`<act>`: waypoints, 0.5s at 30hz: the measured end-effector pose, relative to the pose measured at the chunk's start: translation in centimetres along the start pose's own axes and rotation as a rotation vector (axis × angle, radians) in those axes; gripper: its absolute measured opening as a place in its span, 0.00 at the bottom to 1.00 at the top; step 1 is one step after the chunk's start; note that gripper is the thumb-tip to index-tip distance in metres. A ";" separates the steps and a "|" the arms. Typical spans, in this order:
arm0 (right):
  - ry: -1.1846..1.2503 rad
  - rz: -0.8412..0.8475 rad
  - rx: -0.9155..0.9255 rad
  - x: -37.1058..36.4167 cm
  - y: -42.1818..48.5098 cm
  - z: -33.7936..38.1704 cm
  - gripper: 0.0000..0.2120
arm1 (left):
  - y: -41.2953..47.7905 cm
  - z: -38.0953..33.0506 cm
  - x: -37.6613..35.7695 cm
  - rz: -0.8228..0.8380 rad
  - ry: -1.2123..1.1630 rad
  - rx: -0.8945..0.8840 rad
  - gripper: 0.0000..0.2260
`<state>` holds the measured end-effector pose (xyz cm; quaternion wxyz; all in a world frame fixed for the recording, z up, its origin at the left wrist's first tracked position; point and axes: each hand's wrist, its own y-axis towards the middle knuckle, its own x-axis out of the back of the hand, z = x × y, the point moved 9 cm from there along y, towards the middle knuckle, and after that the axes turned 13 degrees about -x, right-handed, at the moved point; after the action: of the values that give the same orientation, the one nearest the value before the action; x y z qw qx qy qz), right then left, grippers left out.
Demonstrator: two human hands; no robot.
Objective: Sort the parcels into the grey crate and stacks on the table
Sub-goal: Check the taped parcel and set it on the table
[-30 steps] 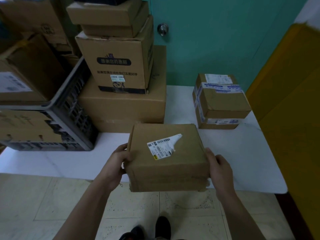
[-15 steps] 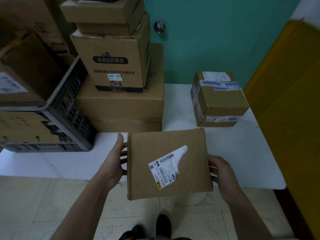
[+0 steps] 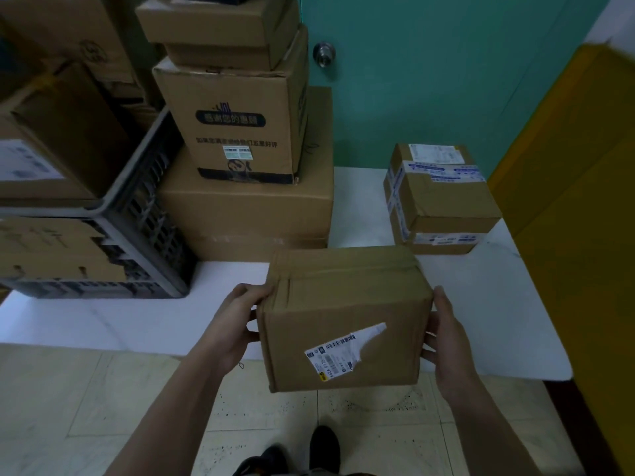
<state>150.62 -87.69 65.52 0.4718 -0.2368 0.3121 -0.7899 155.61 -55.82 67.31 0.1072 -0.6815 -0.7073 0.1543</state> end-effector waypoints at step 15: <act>-0.109 0.048 0.501 -1.6 -4.3 4.8 0.23 | -0.5 0.1 0.1 -0.001 0.069 0.010 0.27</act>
<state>151.95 -86.04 71.84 0.5507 -0.1473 0.0863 -0.8171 155.08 -55.74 67.43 0.1352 -0.6854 -0.7028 0.1343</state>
